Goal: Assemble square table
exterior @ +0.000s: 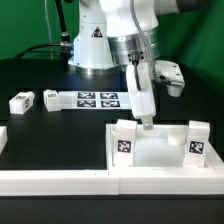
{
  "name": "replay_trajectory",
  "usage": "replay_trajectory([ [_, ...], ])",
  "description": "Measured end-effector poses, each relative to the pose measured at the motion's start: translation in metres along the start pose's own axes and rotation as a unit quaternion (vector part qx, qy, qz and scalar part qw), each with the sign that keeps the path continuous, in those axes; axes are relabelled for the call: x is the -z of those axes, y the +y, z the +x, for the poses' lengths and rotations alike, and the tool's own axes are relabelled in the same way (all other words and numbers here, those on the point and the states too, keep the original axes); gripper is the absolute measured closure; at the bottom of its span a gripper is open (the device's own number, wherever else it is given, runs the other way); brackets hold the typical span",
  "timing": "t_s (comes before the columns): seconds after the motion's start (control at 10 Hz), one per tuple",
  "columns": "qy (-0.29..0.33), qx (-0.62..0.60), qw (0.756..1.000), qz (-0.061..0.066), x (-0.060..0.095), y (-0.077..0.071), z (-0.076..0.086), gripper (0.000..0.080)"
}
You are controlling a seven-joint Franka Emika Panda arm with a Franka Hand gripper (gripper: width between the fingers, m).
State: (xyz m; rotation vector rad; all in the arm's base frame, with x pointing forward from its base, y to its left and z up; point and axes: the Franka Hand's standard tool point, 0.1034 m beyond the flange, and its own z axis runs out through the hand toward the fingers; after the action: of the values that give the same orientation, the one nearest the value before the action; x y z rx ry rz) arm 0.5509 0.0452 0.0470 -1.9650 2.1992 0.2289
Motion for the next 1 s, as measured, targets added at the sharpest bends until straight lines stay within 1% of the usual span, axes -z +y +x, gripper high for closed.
replay_trajectory([
  [0.1, 0.000, 0.038, 0.999, -0.014, -0.002, 0.005, 0.001, 0.0151],
  [0.2, -0.001, 0.049, 0.998, -0.027, -0.003, 0.008, -0.001, 0.0151],
  [0.3, 0.000, 0.043, 0.999, -0.018, -0.003, 0.004, 0.001, 0.0151],
  [0.4, 0.010, 0.014, 1.000, 0.021, -0.004, -0.001, 0.009, 0.0151],
  [0.5, 0.016, 0.006, 0.999, 0.031, -0.008, 0.004, 0.010, 0.0151],
  [0.6, 0.021, 0.005, 0.999, 0.036, -0.012, 0.007, 0.010, 0.0151],
  [0.7, 0.033, -0.010, 0.998, 0.060, -0.015, 0.007, 0.017, 0.0151],
  [0.8, 0.038, -0.010, 0.997, 0.063, -0.019, 0.011, 0.018, 0.0151],
  [1.0, 0.035, -0.007, 0.998, 0.056, -0.025, 0.014, 0.014, 0.0151],
])
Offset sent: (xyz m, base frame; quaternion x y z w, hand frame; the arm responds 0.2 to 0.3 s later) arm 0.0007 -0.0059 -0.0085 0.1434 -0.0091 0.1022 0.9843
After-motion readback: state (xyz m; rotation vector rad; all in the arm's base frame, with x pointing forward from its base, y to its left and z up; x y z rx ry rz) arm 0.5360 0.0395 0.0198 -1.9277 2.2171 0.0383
